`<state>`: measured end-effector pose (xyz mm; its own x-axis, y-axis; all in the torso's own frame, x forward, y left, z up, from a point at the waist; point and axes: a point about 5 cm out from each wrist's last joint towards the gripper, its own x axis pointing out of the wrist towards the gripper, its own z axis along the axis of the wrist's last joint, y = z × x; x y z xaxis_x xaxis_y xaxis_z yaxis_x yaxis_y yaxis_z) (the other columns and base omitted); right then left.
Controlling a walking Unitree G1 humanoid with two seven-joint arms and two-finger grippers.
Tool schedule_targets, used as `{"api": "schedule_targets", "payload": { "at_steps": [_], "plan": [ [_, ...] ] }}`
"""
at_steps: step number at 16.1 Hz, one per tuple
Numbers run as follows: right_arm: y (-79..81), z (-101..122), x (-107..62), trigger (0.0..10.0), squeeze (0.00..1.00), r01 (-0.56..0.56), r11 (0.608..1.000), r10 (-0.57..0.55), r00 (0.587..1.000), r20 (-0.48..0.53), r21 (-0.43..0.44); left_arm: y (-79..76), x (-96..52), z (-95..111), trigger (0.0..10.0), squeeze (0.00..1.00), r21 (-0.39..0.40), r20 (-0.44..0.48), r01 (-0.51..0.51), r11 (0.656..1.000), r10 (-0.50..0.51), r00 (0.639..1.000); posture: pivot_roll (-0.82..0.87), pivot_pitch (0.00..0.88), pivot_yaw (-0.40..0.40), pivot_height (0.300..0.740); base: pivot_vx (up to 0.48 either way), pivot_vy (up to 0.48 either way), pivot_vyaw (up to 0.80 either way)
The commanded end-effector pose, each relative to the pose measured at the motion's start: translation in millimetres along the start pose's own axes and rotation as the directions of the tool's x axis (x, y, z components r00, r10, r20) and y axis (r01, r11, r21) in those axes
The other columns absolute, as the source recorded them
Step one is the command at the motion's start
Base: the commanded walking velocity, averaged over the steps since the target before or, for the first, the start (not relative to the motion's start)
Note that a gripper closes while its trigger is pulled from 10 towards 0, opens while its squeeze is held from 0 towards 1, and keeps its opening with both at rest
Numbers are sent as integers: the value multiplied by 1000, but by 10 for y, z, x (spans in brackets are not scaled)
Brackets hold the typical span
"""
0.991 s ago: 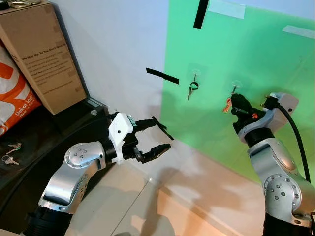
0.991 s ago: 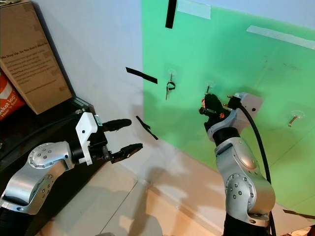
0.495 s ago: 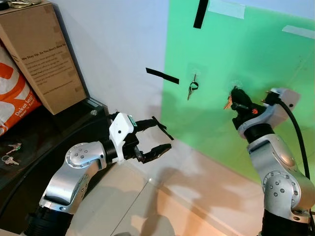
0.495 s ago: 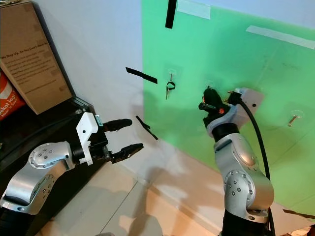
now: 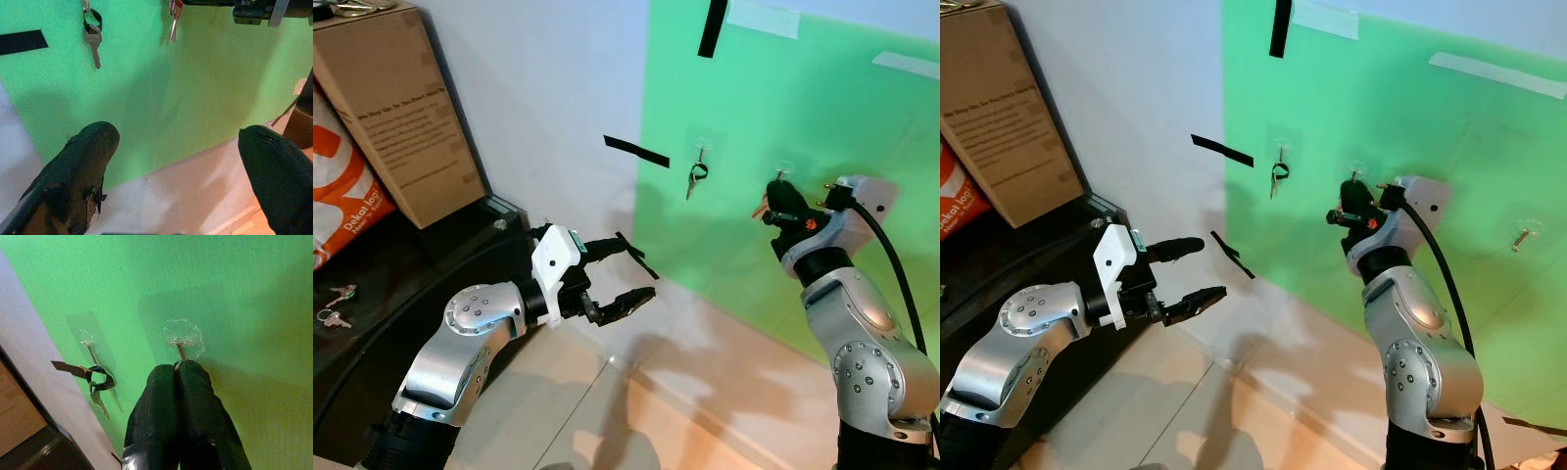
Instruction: Hang keys on a hook
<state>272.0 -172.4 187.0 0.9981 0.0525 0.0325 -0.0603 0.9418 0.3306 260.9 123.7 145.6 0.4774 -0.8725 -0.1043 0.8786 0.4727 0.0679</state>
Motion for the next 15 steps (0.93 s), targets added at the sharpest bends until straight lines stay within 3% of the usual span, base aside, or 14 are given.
{"api": "schedule_targets", "payload": {
  "at_steps": [1,15],
  "plan": [
    [-199,-52,-8,10000,0,116,993,-116,993,-28,11,3,16,9,10000,0,10,-4,9,1000,-9,1000,-56,0,-13,740,0,0,0],
    [-309,-344,-141,10000,0,160,986,-153,976,-155,36,7,7,3,10000,0,11,-14,3,1000,-3,1000,-56,0,-9,740,0,0,0]
  ]
}}
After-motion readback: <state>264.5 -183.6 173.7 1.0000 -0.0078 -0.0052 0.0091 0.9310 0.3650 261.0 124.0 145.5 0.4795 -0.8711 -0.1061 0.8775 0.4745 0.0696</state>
